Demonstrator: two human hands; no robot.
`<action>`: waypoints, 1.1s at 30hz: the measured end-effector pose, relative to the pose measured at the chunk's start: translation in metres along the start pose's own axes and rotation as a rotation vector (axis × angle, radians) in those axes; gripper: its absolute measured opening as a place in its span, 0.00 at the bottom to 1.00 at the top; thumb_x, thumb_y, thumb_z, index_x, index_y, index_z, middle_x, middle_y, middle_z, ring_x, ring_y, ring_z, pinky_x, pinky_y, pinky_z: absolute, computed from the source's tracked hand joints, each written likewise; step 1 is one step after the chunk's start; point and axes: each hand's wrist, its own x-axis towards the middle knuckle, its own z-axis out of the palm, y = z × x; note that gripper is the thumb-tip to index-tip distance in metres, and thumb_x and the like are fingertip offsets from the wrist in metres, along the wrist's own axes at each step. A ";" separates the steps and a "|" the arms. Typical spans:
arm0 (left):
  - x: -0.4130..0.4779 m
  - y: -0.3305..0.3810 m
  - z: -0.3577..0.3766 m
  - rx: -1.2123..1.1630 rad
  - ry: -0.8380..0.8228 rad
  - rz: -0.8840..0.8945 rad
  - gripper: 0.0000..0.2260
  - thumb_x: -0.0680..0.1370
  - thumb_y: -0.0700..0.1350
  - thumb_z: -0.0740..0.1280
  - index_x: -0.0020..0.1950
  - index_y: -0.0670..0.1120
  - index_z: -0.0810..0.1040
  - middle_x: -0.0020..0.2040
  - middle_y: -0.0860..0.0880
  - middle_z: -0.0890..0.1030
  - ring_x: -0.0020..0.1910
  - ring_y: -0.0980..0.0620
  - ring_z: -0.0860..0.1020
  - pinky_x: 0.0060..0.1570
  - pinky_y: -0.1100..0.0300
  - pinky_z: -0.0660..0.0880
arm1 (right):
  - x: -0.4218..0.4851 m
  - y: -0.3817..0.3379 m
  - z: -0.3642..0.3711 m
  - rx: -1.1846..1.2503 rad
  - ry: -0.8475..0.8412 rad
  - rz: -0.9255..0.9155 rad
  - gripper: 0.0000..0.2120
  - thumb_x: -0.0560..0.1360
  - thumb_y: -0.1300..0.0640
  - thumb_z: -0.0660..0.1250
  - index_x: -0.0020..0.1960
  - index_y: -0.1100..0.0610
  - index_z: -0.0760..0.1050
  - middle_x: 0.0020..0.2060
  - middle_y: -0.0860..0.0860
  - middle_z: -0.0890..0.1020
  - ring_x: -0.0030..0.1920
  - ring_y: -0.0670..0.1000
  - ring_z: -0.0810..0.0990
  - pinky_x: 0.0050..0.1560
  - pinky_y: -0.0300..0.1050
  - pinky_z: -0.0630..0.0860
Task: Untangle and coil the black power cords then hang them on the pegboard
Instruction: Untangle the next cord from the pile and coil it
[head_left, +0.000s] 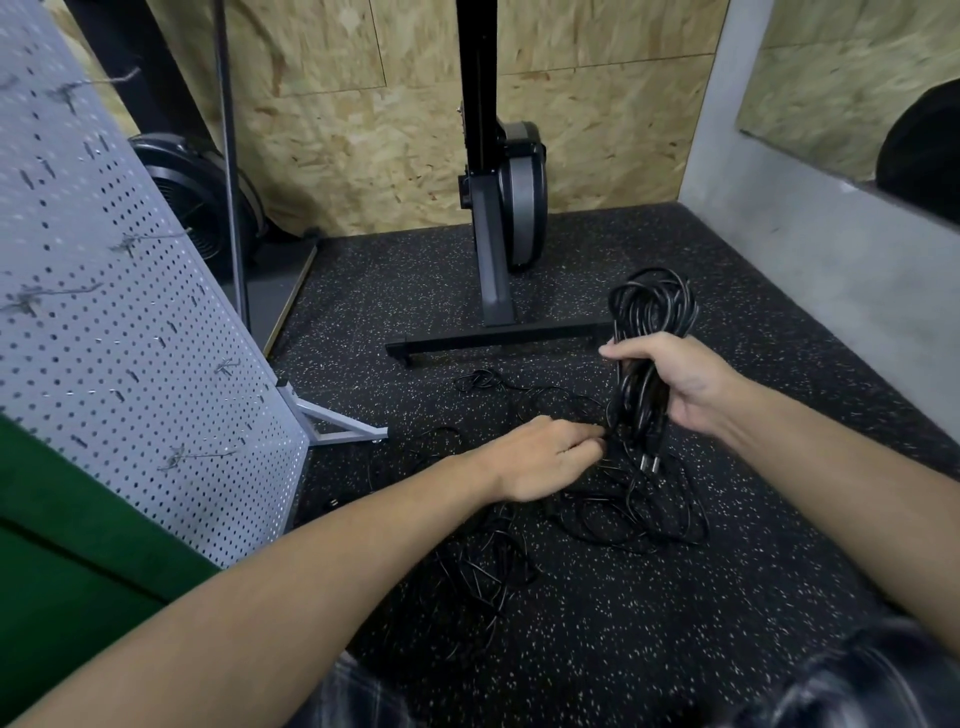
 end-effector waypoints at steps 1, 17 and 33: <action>0.000 -0.001 0.001 -0.008 -0.019 -0.002 0.16 0.87 0.49 0.53 0.52 0.47 0.79 0.34 0.51 0.75 0.34 0.57 0.72 0.41 0.55 0.66 | -0.001 0.001 0.000 -0.001 -0.010 0.000 0.07 0.72 0.59 0.78 0.49 0.59 0.84 0.34 0.52 0.81 0.34 0.52 0.80 0.39 0.49 0.78; -0.018 -0.097 -0.001 0.074 -0.145 -0.414 0.21 0.87 0.57 0.58 0.41 0.49 0.79 0.40 0.51 0.86 0.33 0.63 0.78 0.46 0.59 0.70 | -0.012 -0.043 -0.030 0.314 0.175 -0.271 0.08 0.76 0.54 0.75 0.45 0.53 0.76 0.33 0.45 0.74 0.29 0.44 0.74 0.35 0.40 0.75; -0.007 -0.067 -0.039 0.140 0.232 -0.125 0.10 0.88 0.53 0.57 0.55 0.49 0.71 0.36 0.48 0.76 0.34 0.50 0.73 0.34 0.55 0.65 | 0.008 0.003 -0.019 -0.763 0.068 -0.328 0.12 0.72 0.43 0.78 0.48 0.50 0.83 0.47 0.47 0.85 0.50 0.48 0.81 0.55 0.49 0.72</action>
